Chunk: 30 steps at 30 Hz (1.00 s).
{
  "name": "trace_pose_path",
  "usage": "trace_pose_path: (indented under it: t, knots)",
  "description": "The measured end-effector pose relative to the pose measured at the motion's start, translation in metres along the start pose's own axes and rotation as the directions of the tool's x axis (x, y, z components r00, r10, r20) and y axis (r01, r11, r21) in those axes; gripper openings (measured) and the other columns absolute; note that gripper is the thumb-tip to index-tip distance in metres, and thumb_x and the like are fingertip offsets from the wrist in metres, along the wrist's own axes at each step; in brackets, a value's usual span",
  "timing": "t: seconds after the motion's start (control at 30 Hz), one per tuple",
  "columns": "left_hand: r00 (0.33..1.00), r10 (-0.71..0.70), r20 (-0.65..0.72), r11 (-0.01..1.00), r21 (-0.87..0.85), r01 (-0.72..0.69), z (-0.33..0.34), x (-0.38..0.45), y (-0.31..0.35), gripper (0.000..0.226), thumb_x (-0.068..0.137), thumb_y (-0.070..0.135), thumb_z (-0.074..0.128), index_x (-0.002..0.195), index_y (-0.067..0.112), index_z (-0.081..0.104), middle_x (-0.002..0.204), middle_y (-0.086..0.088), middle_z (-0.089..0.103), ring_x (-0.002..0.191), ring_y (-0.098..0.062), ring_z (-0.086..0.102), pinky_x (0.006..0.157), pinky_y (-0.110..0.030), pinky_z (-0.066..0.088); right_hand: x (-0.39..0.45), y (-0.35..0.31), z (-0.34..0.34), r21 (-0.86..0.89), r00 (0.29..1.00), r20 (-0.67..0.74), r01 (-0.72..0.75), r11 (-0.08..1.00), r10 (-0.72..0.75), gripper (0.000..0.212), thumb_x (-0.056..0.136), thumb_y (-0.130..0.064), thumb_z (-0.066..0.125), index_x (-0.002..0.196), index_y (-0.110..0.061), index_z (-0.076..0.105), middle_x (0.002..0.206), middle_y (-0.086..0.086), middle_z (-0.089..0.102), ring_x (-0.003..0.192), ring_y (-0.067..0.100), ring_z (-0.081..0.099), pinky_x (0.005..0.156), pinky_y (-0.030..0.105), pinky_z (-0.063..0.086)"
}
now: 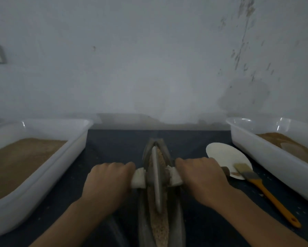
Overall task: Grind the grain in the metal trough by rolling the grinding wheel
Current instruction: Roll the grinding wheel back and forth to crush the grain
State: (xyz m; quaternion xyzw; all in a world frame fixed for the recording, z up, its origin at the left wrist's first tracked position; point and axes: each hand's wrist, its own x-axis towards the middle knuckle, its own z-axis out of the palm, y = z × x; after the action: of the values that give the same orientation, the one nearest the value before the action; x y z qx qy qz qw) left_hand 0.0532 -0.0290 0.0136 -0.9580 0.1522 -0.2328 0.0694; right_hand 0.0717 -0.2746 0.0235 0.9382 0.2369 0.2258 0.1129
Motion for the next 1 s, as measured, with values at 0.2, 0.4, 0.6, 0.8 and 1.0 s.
trace_pose_path:
  t: [0.2, 0.4, 0.6, 0.8, 1.0]
  knots:
    - [1.0, -0.028, 0.006, 0.997, 0.07, 0.028, -0.006, 0.003, 0.005, 0.027, 0.077, 0.036, 0.059, 0.079, 0.031, 0.032, 0.076, 0.006, 0.057, 0.067, -0.018, 0.059, 0.054, -0.029, 0.03, -0.005, -0.001, 0.002, 0.05, 0.999, 0.027, -0.036, 0.998, 0.035, 0.021, 0.083, -0.032, 0.06, 0.093, -0.027, 0.043, 0.084, -0.005, 0.06, 0.072, 0.019, 0.059, 0.056, 0.032, 0.034]
    - [0.997, -0.071, -0.026, 0.995, 0.064, 0.073, 0.015, 0.04, -0.006, 0.024, 0.079, 0.034, 0.058, 0.076, 0.031, 0.034, 0.067, 0.008, 0.047, 0.06, -0.017, 0.048, 0.054, -0.029, 0.027, 0.031, 0.01, 0.021, 0.045, 0.997, 0.013, -0.081, 0.996, 0.081, 0.03, 0.081, -0.031, 0.064, 0.085, -0.025, 0.035, 0.084, -0.002, 0.063, 0.07, 0.022, 0.059, 0.056, 0.029, 0.031]
    - [0.995, -0.091, -0.032, 0.995, 0.029, 0.092, 0.024, 0.053, -0.009, 0.026, 0.081, 0.035, 0.058, 0.076, 0.031, 0.033, 0.072, 0.006, 0.055, 0.062, -0.019, 0.051, 0.055, -0.03, 0.03, 0.044, 0.01, 0.017, -0.038, 0.995, -0.016, -0.102, 0.994, 0.101, 0.017, 0.083, -0.021, 0.06, 0.094, -0.019, 0.047, 0.088, 0.0, 0.065, 0.074, 0.024, 0.062, 0.056, 0.03, 0.032]
    - [0.999, -0.037, -0.017, 0.998, 0.049, 0.038, 0.004, 0.005, 0.0, 0.037, 0.077, 0.042, 0.063, 0.075, 0.034, 0.028, 0.061, 0.01, 0.033, 0.055, -0.011, 0.033, 0.052, -0.029, 0.022, -0.007, -0.007, -0.007, -0.068, 1.0, 0.003, -0.022, 0.997, 0.022, 0.022, 0.081, -0.028, 0.065, 0.092, -0.023, 0.048, 0.081, -0.004, 0.063, 0.067, 0.019, 0.06, 0.05, 0.029, 0.024]
    - [0.999, -0.046, -0.025, 0.998, 0.04, 0.047, -0.001, -0.011, 0.001, 0.036, 0.075, 0.043, 0.063, 0.076, 0.035, 0.028, 0.061, 0.01, 0.033, 0.055, -0.013, 0.036, 0.051, -0.029, 0.024, -0.014, -0.013, -0.02, -0.099, 0.998, 0.05, -0.037, 0.994, 0.042, 0.022, 0.081, -0.025, 0.064, 0.094, -0.024, 0.046, 0.085, -0.005, 0.062, 0.071, 0.018, 0.061, 0.051, 0.029, 0.023]
